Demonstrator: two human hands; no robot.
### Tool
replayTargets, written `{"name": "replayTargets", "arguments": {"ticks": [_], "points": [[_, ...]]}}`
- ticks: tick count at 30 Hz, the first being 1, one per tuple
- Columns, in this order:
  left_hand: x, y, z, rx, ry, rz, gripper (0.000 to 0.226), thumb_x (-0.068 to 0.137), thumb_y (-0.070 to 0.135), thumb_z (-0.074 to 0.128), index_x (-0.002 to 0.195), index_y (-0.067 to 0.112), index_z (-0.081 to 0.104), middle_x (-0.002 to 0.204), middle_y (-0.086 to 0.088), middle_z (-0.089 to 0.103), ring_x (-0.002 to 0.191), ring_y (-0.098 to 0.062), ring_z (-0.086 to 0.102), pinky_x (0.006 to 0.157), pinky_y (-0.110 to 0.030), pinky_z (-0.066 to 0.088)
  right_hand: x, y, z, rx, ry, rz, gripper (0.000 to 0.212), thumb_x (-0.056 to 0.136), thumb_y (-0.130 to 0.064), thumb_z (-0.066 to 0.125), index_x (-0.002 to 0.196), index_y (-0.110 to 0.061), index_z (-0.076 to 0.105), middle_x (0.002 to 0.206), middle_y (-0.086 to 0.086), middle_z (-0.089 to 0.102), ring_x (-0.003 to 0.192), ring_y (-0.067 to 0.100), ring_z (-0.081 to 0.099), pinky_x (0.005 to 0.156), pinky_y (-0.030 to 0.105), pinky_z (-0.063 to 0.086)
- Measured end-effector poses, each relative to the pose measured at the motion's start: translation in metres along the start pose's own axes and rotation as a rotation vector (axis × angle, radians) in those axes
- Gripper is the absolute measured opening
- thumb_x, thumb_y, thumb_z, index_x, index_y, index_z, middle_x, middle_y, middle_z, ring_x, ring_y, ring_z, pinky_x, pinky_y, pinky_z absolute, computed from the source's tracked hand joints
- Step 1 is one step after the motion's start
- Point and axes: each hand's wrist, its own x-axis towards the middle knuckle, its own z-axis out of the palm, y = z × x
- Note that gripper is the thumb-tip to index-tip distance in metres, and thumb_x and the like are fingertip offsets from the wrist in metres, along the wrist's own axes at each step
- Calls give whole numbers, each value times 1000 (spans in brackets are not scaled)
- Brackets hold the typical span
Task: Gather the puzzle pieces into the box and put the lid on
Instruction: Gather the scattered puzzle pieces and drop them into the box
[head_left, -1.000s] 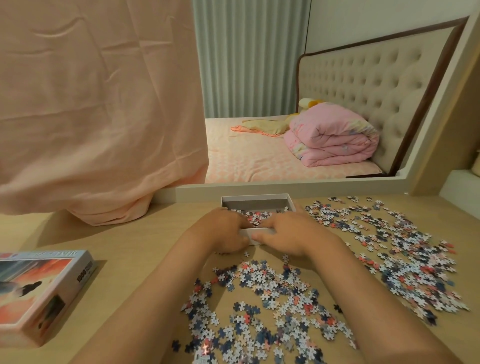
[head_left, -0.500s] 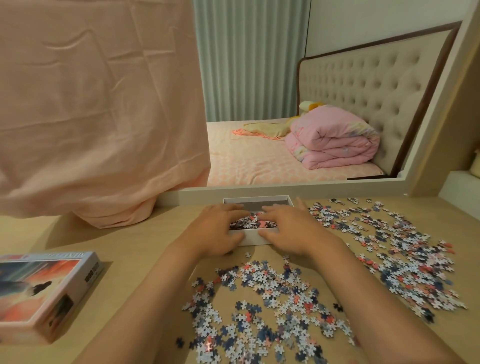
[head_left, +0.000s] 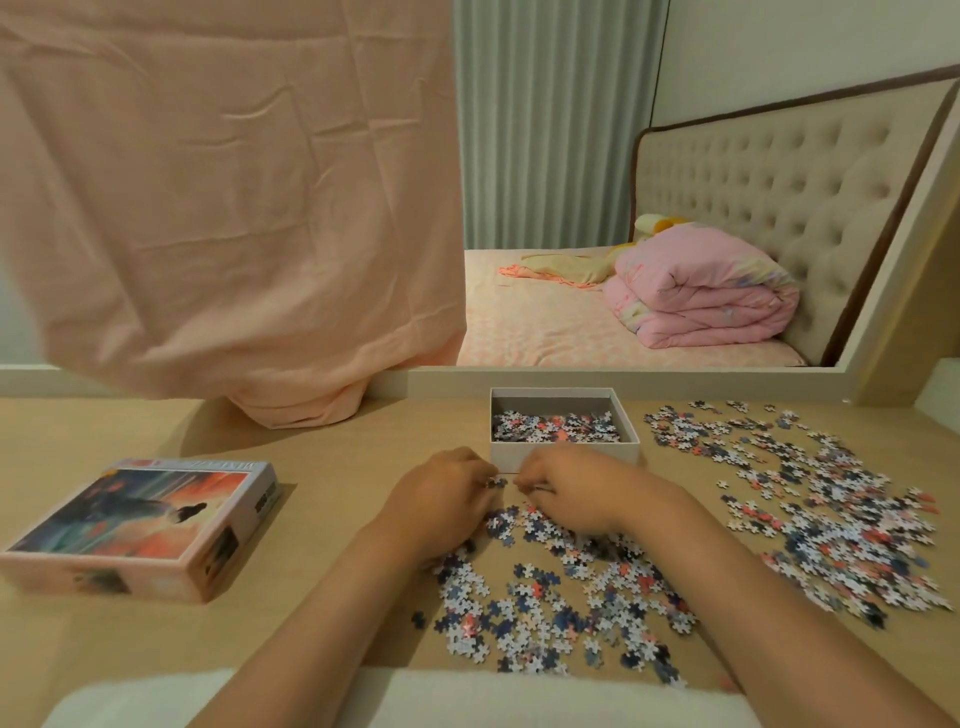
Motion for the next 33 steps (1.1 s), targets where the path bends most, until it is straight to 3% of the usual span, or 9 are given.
{"name": "replayTargets", "arguments": {"ticks": [4, 8, 12, 15, 17, 20, 25, 31, 33], "points": [[-4, 5, 0, -57, -69, 116, 31, 96, 38, 51, 121, 30, 67, 116, 7, 64, 106, -13, 54, 88, -33, 48, -10, -4, 7, -6, -65, -19, 26, 94, -26, 49, 107, -19, 71, 108, 4, 66, 96, 25, 63, 88, 47, 53], [-9, 3, -5, -127, -94, 149, 38, 93, 39, 57, 129, 28, 61, 120, 9, 62, 107, -8, 54, 91, -26, 45, -28, 3, -4, 195, 10, 2, 30, 96, -29, 60, 124, -30, 68, 121, -11, 67, 105, 7, 62, 96, 31, 51], [-14, 2, -4, -51, -167, 127, 76, 82, 69, 56, 146, 30, 41, 136, 12, 41, 123, -9, 40, 102, -31, 41, -34, 16, -3, 132, -31, 61, 72, 80, -47, 77, 144, -35, 48, 134, -13, 50, 117, 9, 52, 102, 32, 45], [-14, 7, 2, 57, -200, 149, 77, 82, 73, 51, 147, 32, 39, 135, 8, 38, 126, -11, 31, 107, -33, 34, -33, 20, 2, 50, -103, 118, 94, 70, -62, 78, 150, -34, 37, 137, -9, 43, 119, 15, 47, 103, 37, 43], [-14, 10, 5, -11, -186, 140, 68, 87, 65, 54, 144, 30, 45, 131, 7, 40, 124, -10, 32, 107, -30, 33, -32, 16, 4, 63, -94, 105, 83, 74, -61, 76, 146, -31, 45, 134, -8, 49, 111, 12, 49, 95, 31, 42], [-13, 15, 9, -93, -143, 167, 52, 90, 51, 60, 136, 27, 57, 120, 5, 47, 116, -10, 41, 98, -24, 35, -26, 11, 10, 145, -32, 70, 58, 81, -52, 75, 133, -29, 61, 112, -15, 57, 100, 8, 54, 76, 21, 38], [-12, 23, 10, -138, -81, 179, 36, 90, 38, 66, 124, 25, 65, 107, 2, 56, 95, -12, 53, 79, -23, 39, -21, 9, 14, 233, 44, 91, 38, 82, -41, 79, 116, -25, 72, 106, -8, 71, 95, 13, 64, 84, 28, 50], [-11, 25, 11, -243, -13, 118, 23, 86, 28, 73, 107, 22, 71, 91, 12, 59, 79, -3, 54, 68, -11, 40, -20, 14, 16, 324, 124, 79, 24, 82, -31, 81, 104, -23, 77, 92, -10, 71, 83, 9, 65, 69, 22, 50], [-8, 26, 10, -328, -10, 84, 18, 85, 26, 74, 103, 23, 72, 88, 14, 65, 78, -1, 58, 71, -17, 46, -20, 18, 14, 414, 134, 96, 18, 83, -24, 80, 101, -21, 78, 85, -8, 73, 75, 10, 69, 68, 25, 56]]}}
